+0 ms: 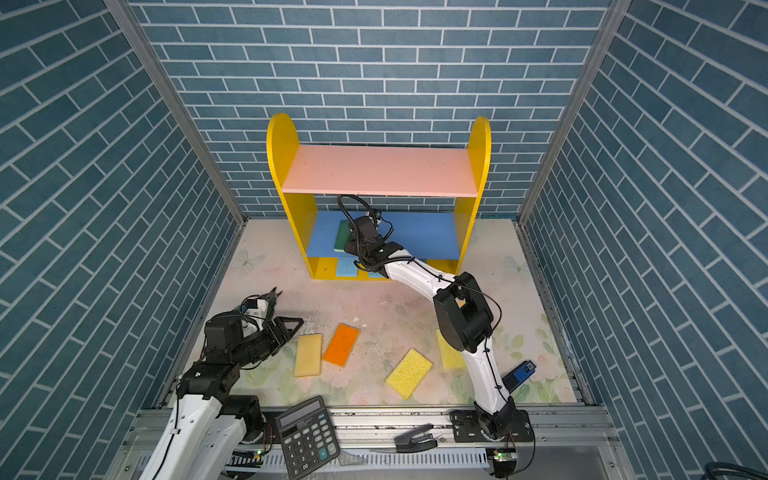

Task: Place and organize the cleaning sponges onto the shelf
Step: 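Lower the dark green sponge flat onto the blue board with the right gripper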

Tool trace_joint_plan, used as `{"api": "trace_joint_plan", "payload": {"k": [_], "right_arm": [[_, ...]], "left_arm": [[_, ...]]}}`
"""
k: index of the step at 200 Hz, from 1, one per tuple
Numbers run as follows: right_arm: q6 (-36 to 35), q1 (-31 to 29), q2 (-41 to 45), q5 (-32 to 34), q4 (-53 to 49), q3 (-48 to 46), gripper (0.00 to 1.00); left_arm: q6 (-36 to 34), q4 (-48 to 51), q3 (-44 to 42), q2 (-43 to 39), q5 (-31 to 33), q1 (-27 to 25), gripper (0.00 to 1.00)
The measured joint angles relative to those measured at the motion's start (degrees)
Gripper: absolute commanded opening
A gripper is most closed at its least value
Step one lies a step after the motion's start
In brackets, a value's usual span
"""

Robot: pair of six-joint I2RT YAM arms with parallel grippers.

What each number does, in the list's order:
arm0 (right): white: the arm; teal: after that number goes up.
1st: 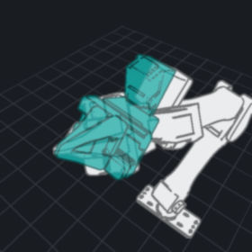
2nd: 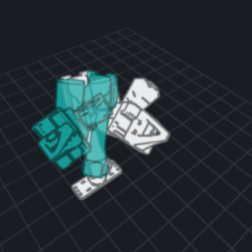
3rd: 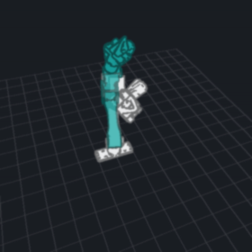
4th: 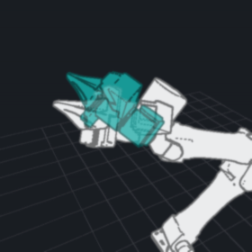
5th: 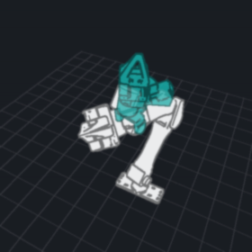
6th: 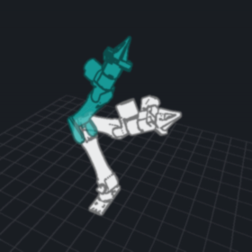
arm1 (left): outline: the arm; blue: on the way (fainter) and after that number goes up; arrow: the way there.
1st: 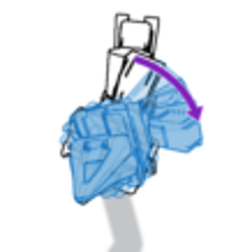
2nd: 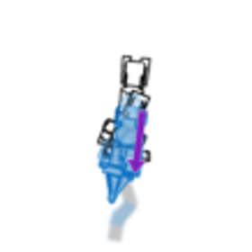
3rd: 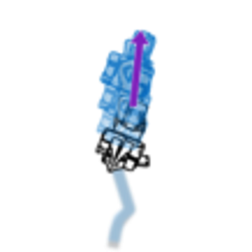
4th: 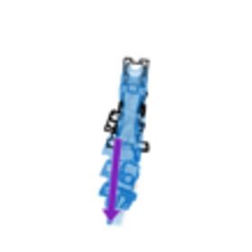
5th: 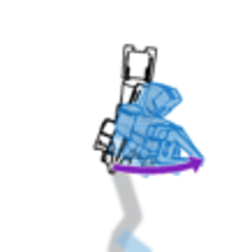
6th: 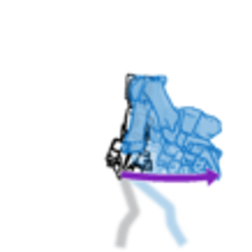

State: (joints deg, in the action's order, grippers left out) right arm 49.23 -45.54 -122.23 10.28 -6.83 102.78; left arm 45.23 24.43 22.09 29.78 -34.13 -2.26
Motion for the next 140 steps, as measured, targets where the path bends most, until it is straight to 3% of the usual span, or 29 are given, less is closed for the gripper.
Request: {"api": "trace_joint_plan", "payload": {"k": [140], "right_arm": [[-0.17,-0.04,0.00,-0.28,-0.50,0.13,0.00]], "left_arm": [[0.02,0.02,0.00,1.77,-0.02,0.00,0.63]]}}
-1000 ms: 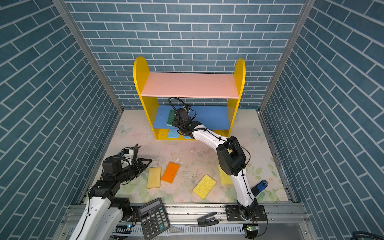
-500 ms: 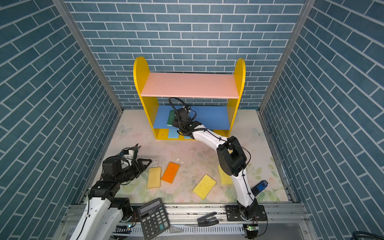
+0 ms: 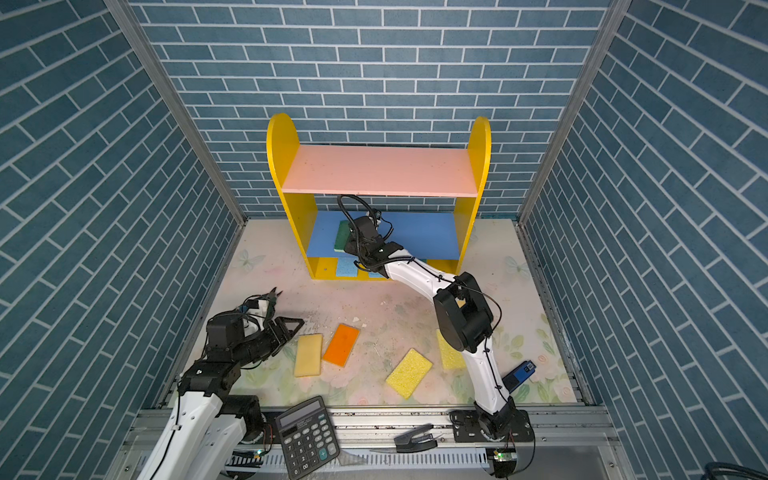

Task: Place and organize the cleaning sponges onto the shelf
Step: 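Lower the dark green sponge flat onto the blue board with the right gripper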

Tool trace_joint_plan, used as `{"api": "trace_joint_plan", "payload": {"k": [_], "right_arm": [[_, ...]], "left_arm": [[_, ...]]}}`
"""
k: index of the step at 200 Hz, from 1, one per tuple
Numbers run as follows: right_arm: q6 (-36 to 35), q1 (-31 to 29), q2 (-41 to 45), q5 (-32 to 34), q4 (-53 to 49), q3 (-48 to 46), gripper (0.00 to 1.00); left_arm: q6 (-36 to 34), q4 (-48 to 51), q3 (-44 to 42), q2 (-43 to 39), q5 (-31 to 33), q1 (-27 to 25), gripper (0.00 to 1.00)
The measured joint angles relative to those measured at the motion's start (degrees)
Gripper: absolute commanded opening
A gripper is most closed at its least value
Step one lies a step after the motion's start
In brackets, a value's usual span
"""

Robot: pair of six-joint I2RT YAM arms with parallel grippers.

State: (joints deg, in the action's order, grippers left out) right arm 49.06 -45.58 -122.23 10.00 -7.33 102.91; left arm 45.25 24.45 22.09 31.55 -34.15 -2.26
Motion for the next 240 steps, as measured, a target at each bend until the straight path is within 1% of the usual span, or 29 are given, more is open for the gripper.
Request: {"api": "trace_joint_plan", "payload": {"k": [74,133,153,195,225,240], "right_arm": [[-0.48,-0.04,-1.20,-1.92,-3.63,3.43,0.00],[-0.52,-0.07,-1.25,-1.77,-3.78,3.45,0.00],[-0.48,-0.07,-1.25,-1.70,-3.67,3.43,0.03],[-0.46,-0.07,-1.25,-1.62,-3.56,3.39,0.05],[-0.44,-0.07,-1.25,-1.64,-3.41,3.39,0.10],[-0.44,-0.07,-1.25,-1.66,-3.39,3.39,0.11]], "left_arm": [[-0.04,-1.22,0.00,1.44,-0.02,0.00,0.63],[-0.37,-1.22,0.00,1.46,-0.02,0.00,0.63],[-0.55,-1.22,0.00,1.46,-0.02,0.00,0.63],[-0.74,-1.18,0.00,1.33,-0.02,0.00,0.63],[-0.74,-1.18,0.00,0.79,0.00,0.00,0.63],[-0.72,-1.16,0.00,0.81,0.00,0.00,0.63]]}}
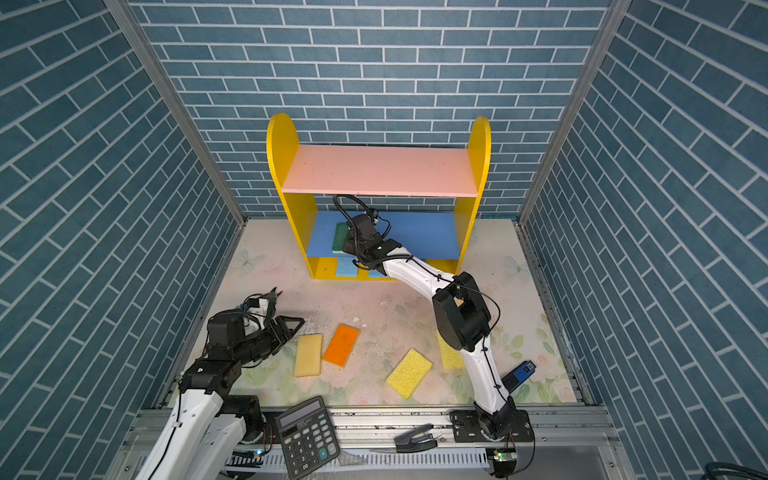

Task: Place and organize the cleaning sponges onto the shelf
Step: 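Lower the dark green sponge flat onto the blue board with the right gripper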

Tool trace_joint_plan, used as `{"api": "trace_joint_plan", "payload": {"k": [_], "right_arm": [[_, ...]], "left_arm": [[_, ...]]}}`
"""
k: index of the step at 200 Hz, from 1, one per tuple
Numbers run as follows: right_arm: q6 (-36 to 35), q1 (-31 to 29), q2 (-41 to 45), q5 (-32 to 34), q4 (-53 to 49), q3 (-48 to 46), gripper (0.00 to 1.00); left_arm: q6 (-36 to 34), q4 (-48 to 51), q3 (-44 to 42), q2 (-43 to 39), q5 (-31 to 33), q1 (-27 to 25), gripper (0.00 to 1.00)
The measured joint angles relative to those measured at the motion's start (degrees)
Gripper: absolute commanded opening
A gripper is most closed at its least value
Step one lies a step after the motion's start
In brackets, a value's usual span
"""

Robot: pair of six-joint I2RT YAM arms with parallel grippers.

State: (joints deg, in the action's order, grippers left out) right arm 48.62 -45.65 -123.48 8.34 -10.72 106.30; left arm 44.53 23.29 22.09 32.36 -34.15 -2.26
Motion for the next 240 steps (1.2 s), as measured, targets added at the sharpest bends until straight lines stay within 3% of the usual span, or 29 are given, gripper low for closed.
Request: {"api": "trace_joint_plan", "payload": {"k": [56,161,231,240], "right_arm": [[0.00,0.00,0.00,0.02,0.04,0.00,0.19],[0.00,-0.04,0.02,0.33,0.90,-0.42,0.24],[-0.50,0.07,0.07,0.28,0.90,-0.39,0.24],[-0.55,0.09,0.07,0.28,0.90,-0.39,0.18]], "left_arm": [[-0.02,0.00,0.00,-0.11,-0.02,0.02,0.63],[0.02,0.31,-0.15,-1.62,0.00,0.04,0.64],[1.14,-0.17,-0.61,-1.42,-0.26,0.04,0.64],[1.16,-0.24,-0.61,-1.44,-0.28,0.04,0.64]]}}
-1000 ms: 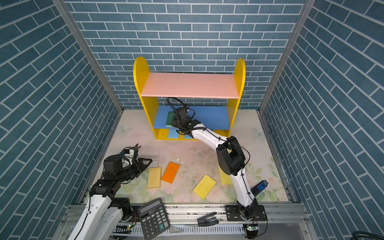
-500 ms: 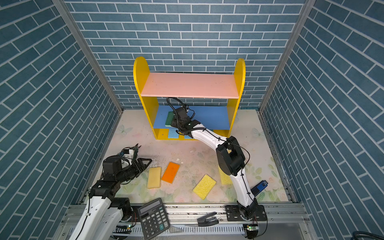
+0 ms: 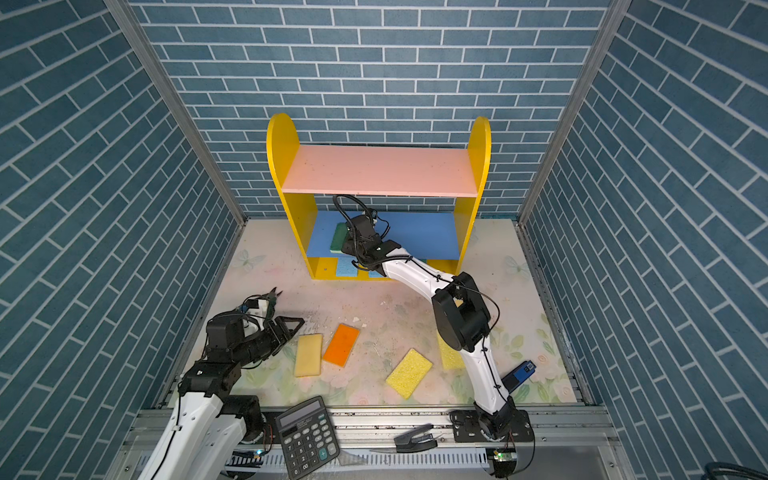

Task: Place and organize the cleaning sponges onto the shelf
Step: 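Lower the dark green sponge flat onto the blue board with the right gripper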

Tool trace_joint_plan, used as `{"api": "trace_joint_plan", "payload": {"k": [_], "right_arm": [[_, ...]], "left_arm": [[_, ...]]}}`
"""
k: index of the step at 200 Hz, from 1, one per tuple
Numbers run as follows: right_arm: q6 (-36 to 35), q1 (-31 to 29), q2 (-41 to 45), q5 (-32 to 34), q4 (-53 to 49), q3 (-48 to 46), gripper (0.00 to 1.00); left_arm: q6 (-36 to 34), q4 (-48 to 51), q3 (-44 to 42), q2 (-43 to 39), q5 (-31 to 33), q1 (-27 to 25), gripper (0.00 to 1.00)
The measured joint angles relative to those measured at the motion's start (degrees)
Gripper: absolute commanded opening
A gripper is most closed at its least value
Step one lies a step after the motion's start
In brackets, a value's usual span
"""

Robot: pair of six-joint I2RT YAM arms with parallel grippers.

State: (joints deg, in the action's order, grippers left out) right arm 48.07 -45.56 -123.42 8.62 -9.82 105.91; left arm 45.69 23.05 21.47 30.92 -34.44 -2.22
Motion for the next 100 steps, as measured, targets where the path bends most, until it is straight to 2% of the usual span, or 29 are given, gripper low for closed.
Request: {"api": "trace_joint_plan", "payload": {"k": [10,33,100], "right_arm": [[-0.48,0.04,0.00,-0.04,0.00,0.00,0.14],[-0.46,0.13,0.00,-0.09,0.00,0.04,0.10],[-0.52,0.66,0.00,-1.40,-0.02,0.13,0.08]], "left_arm": [[-0.02,-0.02,0.00,0.00,-0.11,0.00,0.64],[-0.02,-0.02,-0.07,-0.07,-0.15,0.00,0.64],[-0.04,0.00,-0.42,-0.44,-0.17,0.00,0.64]]}}
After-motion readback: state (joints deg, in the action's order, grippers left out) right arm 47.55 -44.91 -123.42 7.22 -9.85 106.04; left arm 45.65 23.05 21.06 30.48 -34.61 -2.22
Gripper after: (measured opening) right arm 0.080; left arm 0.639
